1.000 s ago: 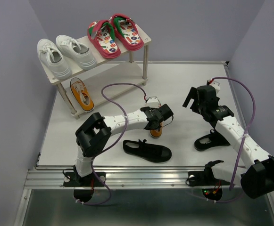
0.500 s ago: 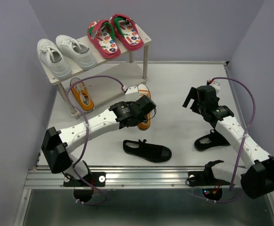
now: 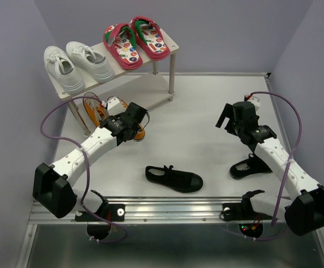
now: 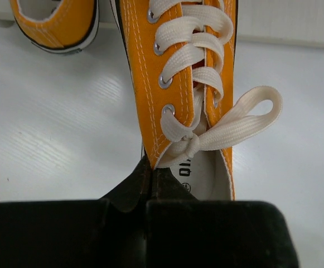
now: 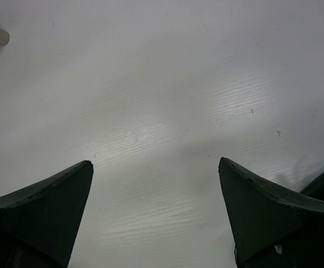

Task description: Place and organize the shoes onto the shoe shelf

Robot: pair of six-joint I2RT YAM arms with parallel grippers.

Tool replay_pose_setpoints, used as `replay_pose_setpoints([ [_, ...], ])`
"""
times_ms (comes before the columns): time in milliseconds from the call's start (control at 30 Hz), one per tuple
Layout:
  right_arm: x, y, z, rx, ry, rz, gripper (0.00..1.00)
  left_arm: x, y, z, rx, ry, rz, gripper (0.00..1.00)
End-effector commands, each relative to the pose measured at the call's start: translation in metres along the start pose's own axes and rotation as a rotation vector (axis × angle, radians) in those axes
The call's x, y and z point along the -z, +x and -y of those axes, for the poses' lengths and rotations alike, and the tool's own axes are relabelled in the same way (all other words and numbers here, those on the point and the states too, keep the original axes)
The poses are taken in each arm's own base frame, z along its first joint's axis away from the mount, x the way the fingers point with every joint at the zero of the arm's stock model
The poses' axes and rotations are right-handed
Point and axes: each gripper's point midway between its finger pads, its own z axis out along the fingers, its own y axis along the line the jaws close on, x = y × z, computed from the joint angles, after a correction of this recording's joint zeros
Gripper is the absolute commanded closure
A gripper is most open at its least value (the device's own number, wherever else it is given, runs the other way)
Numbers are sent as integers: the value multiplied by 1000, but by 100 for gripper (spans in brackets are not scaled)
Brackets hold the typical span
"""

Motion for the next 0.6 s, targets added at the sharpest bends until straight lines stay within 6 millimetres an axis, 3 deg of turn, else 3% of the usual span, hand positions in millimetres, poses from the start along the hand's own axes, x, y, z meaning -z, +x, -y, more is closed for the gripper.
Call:
replay_pose_setpoints([
  [0, 6, -3, -3, 3, -29, 14, 0, -1, -50, 12, 101, 67, 162, 100],
  [200, 6, 0, -3, 1, -37, 5, 0, -21, -76, 7, 98, 43, 205, 100],
  [300, 6, 1, -3, 2, -38, 3, 0, -26, -81, 9, 84, 45, 219, 100],
  [567, 9, 3, -2, -1, -47, 3, 0, -55, -94, -10, 63, 0, 233, 100],
])
